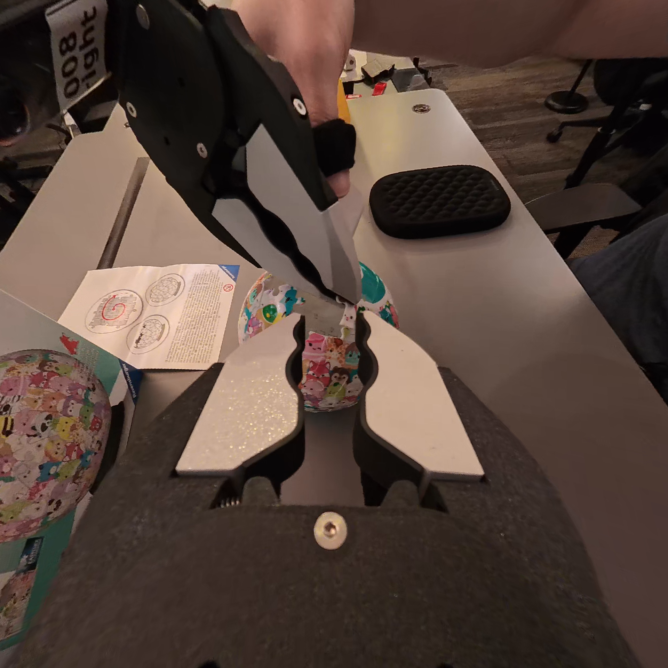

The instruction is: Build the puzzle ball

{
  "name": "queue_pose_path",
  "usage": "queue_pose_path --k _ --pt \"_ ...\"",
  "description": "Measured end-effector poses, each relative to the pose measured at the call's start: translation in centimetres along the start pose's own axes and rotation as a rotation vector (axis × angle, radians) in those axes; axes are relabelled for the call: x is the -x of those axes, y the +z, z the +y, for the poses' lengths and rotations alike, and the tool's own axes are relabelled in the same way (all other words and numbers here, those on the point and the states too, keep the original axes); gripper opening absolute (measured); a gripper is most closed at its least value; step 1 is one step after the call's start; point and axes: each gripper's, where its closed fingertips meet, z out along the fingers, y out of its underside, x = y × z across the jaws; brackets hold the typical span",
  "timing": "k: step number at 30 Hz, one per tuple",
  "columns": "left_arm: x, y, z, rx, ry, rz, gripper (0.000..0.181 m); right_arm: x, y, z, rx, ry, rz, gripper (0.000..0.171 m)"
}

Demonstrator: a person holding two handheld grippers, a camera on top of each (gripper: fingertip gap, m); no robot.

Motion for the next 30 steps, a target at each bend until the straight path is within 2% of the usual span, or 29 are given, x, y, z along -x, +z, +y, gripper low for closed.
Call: queue_pose_path --k 11,17,30 --pt "0.1 1.0 0.9 0.057 0.049 -0.025 0.028 -0.1 0.1 -0.1 0.041 0.032 0.032 0.003" --pt "0.5 1.4 1.2 0.084 0.051 -0.055 0.038 -0.2 0.1 -0.2 0.061 0.03 0.058 0.003" --pt "0.4 1.6 1.2 0.13 0.091 -0.094 0.033 -0.6 -0.1 -0.1 0.031 -0.018 0.104 0.005"
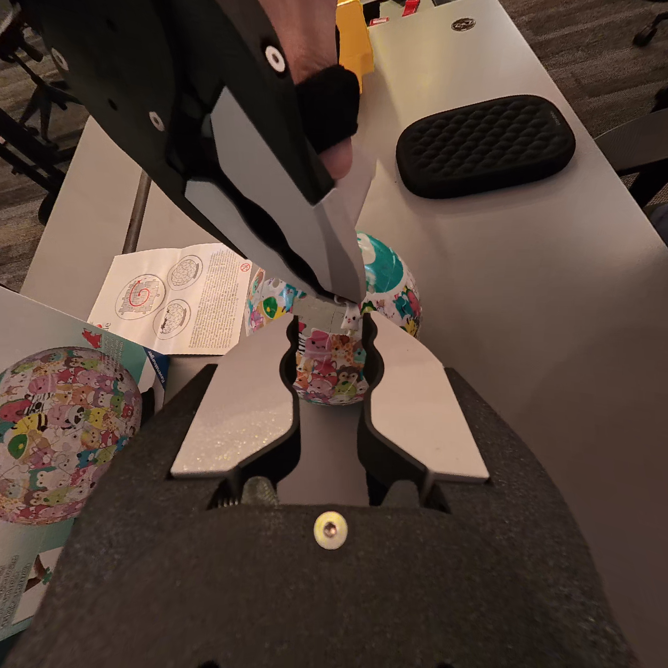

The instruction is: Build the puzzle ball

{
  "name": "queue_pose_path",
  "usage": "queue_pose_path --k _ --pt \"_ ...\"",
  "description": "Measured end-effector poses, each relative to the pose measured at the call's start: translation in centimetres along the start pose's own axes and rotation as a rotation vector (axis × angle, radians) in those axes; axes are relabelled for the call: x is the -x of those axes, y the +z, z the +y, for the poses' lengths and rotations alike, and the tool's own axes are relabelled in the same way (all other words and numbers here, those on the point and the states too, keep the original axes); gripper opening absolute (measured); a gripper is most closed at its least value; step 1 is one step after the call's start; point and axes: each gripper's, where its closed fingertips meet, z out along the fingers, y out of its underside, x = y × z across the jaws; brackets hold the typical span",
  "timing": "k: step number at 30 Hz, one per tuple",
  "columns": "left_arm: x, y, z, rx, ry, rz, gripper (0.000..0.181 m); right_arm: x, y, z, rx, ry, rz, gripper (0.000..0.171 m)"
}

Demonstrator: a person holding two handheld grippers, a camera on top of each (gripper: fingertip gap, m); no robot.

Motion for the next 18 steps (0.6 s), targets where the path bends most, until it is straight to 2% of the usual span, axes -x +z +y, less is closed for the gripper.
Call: queue_pose_path --k 4,6,18 --pt "-0.04 0.17 -0.03 0.015 0.012 -0.013 0.036 -0.06 0.02 0.03 -0.001 -0.024 0.011 0.006" --pt "-0.03 0.38 0.1 0.031 0.007 -0.018 0.043 0.03 0.04 0.0 -0.006 -0.026 0.007 0.005" --pt "0.16 0.66 0.0 0.031 0.001 -0.033 0.046 -0.31 -0.06 0.17 -0.011 -0.05 0.027 0.007"
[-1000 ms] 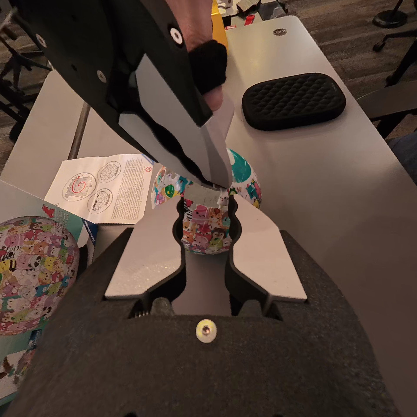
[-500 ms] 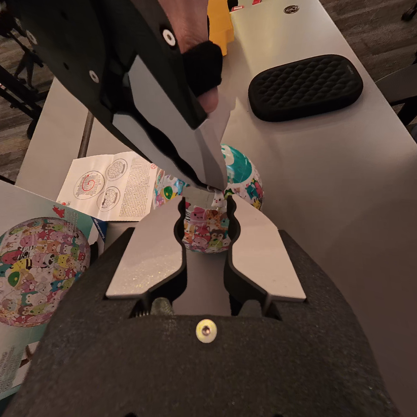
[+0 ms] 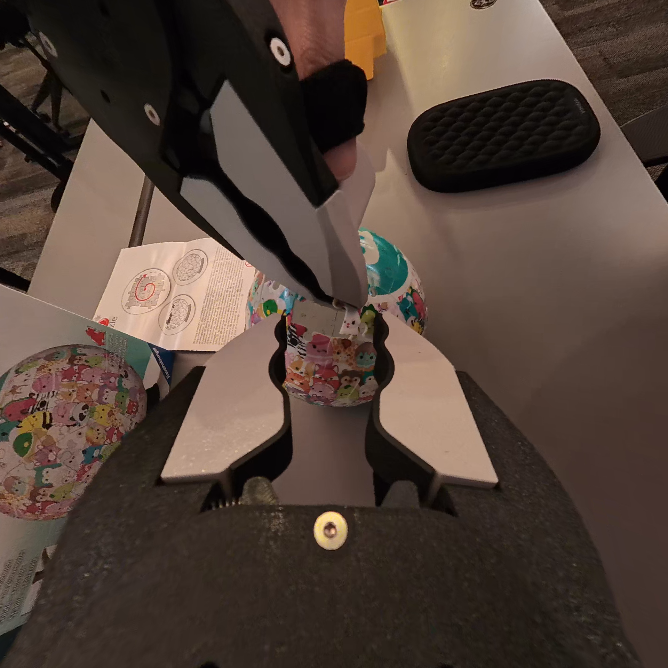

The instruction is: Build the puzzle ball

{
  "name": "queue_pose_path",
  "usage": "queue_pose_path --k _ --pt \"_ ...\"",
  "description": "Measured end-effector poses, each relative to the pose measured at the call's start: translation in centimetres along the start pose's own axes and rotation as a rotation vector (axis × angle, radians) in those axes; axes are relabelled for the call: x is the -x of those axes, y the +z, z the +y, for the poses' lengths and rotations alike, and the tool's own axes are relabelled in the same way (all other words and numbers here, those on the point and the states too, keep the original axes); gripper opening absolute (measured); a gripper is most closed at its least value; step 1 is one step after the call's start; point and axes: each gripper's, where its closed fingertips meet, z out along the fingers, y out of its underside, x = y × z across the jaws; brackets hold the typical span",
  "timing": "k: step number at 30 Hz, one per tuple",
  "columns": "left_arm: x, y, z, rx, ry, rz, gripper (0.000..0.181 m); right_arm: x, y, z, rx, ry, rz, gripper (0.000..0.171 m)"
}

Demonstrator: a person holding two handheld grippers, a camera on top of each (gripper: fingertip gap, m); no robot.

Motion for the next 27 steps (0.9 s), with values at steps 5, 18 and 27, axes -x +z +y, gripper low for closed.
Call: queue_pose_path --k 5,18,27 --pt "0.0 0.0 0.0 0.001 -0.001 -0.002 0.046 -0.1 0.0 0.0 0.003 -0.038 0.038 0.008" --pt "0.1 0.1 0.1 0.011 -0.002 -0.012 0.046 -0.2 -0.1 0.1 -0.002 -0.029 0.052 0.008" --pt "1.4 -1.0 0.5 0.049 -0.006 -0.098 0.06 -0.2 -0.1 0.0 -0.001 -0.038 0.059 0.008"
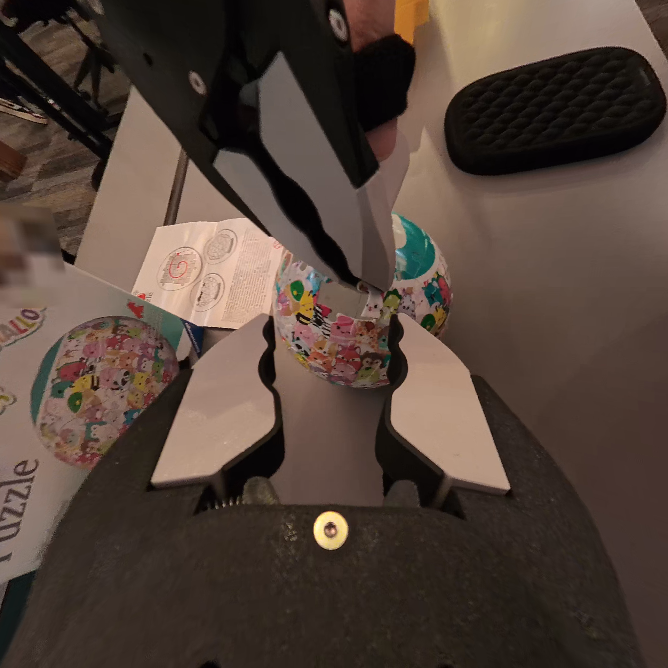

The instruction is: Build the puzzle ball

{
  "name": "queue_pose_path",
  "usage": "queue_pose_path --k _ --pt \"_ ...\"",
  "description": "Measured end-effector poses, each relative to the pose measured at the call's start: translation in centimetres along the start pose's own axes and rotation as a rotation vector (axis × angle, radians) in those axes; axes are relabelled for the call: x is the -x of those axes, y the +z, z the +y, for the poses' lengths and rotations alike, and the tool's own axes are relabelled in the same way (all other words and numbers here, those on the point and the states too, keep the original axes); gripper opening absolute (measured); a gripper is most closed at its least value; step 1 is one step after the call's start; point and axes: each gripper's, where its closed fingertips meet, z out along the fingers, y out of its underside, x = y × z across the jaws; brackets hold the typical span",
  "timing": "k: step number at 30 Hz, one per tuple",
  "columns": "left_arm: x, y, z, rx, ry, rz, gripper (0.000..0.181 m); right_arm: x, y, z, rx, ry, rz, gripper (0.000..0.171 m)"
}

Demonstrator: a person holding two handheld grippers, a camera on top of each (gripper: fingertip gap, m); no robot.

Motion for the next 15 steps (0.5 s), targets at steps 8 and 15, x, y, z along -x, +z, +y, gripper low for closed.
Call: queue_pose_path --k 8,15 --pt "0.82 0.53 0.1 0.04 -0.035 -0.07 0.082 -0.03 -0.01 -0.01 0.003 -0.002 0.007 0.008" --pt "1.11 0.62 0.0 0.053 -0.043 -0.101 0.086 -0.19 -0.13 0.06 0.0 0.0 0.017 0.008"
